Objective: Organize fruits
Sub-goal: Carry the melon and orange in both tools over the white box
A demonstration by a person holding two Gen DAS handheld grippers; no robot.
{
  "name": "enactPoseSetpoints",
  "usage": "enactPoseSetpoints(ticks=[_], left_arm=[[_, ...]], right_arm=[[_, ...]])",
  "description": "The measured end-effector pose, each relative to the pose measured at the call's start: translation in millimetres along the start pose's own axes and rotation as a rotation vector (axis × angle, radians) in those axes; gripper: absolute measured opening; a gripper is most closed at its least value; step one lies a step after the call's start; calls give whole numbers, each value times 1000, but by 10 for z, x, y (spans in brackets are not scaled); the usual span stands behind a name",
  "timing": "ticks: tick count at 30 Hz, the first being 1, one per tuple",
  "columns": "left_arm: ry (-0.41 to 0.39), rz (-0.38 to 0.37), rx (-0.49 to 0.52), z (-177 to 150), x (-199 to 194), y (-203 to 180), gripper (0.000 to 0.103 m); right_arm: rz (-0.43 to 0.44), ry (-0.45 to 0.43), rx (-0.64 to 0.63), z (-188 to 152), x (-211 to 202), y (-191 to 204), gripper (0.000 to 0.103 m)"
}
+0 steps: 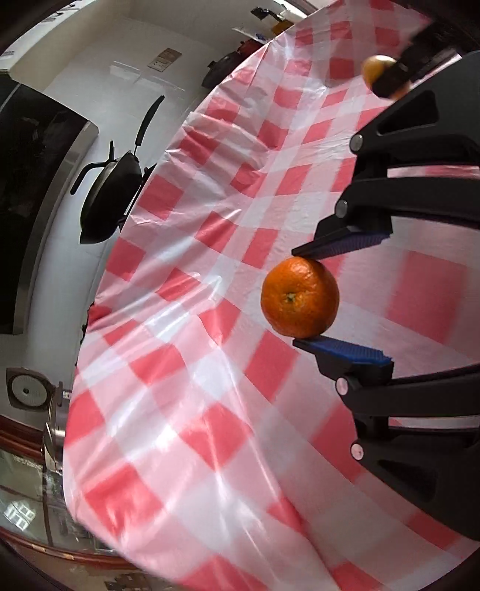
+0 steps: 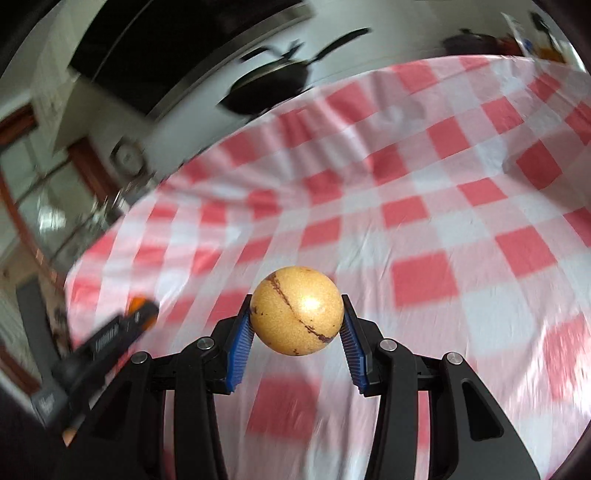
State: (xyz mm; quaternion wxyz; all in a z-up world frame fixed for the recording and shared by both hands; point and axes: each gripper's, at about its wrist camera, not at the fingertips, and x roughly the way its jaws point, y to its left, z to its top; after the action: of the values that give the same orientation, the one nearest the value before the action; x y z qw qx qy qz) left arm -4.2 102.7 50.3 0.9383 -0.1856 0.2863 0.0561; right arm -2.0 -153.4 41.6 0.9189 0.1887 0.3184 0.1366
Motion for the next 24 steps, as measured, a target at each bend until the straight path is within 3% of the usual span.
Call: enactPoseSetpoints(ticks=[3,11,19,24], left_arm=[[-7,9,1,-192,-291,146,42],[-43,44,117,-543,-1098,518,42],[-80,129,112,-699,-1818,1165,42],[-86,203,93,-821,-2161,1595,42]], right_arm=[[18,35,-63,-222,-132,176,44],[90,111,-190,-617,-303,583,44],[157,160,-346,-946,-381,1132,44],[243,179,-495,-1245,-519,1596,44]])
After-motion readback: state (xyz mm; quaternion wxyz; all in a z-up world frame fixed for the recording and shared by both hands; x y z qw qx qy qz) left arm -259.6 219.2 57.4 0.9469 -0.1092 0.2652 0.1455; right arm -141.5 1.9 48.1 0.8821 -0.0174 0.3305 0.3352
